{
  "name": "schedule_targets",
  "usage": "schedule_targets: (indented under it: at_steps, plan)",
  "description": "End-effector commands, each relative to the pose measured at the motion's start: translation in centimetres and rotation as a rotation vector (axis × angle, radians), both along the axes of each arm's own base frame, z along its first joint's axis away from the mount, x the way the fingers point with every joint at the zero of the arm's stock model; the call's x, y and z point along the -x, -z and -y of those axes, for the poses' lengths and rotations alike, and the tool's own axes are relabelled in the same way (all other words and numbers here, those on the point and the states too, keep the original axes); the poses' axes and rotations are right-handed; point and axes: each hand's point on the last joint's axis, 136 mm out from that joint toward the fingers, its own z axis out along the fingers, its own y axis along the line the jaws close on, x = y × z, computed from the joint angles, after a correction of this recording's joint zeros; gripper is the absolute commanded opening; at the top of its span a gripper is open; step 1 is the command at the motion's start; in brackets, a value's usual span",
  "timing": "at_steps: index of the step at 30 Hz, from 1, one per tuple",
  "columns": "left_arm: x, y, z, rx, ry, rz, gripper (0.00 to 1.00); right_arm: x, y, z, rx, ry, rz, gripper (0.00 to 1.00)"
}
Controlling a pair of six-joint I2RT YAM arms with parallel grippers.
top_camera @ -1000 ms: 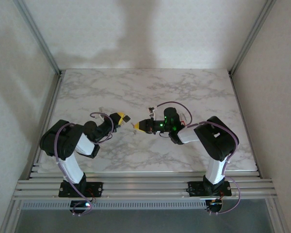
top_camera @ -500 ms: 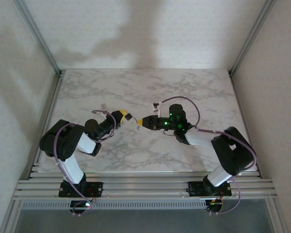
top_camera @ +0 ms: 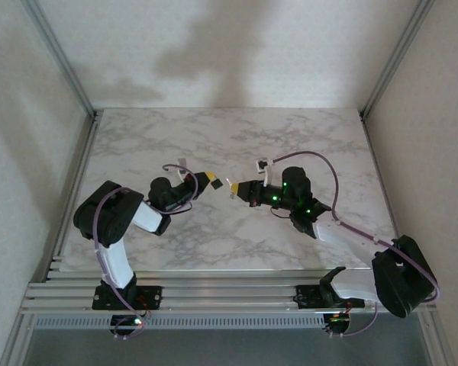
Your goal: Lock with the key
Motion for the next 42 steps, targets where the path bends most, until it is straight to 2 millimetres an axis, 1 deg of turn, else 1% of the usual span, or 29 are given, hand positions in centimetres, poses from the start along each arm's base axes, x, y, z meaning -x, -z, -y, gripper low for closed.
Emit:
schedule_targets:
  at_steps: [1,11,12,25,34,42]
  plan:
    - [-0.3,0.9,1.4,-0.049,0.033,0.003,0.00,-0.4,0.4,1.1,0.034,0.054,0.024,0.00]
    - [-2.0,6.0,1.7,-0.209,-0.014,-0.139,0.00,-0.2,-0.2,1.4,0.025,0.059,0.032,0.00]
    - [-2.0,6.3,1.8,-0.218,-0.010,-0.145,0.00,-0.2,-0.2,1.4,0.025,0.060,0.034,0.00]
    - [-3.3,8.6,2.9,-0.344,-0.031,-0.206,0.00,-0.1,-0.1,1.2,0.018,0.049,0.025,0.00]
    - [-3.9,9.5,2.8,-0.393,-0.045,-0.236,0.00,-0.1,0.0,1.1,0.016,0.042,0.016,0.00]
    - [-4.2,9.8,2.8,-0.434,-0.043,-0.244,0.00,-0.2,0.2,1.0,0.018,0.042,0.010,0.00]
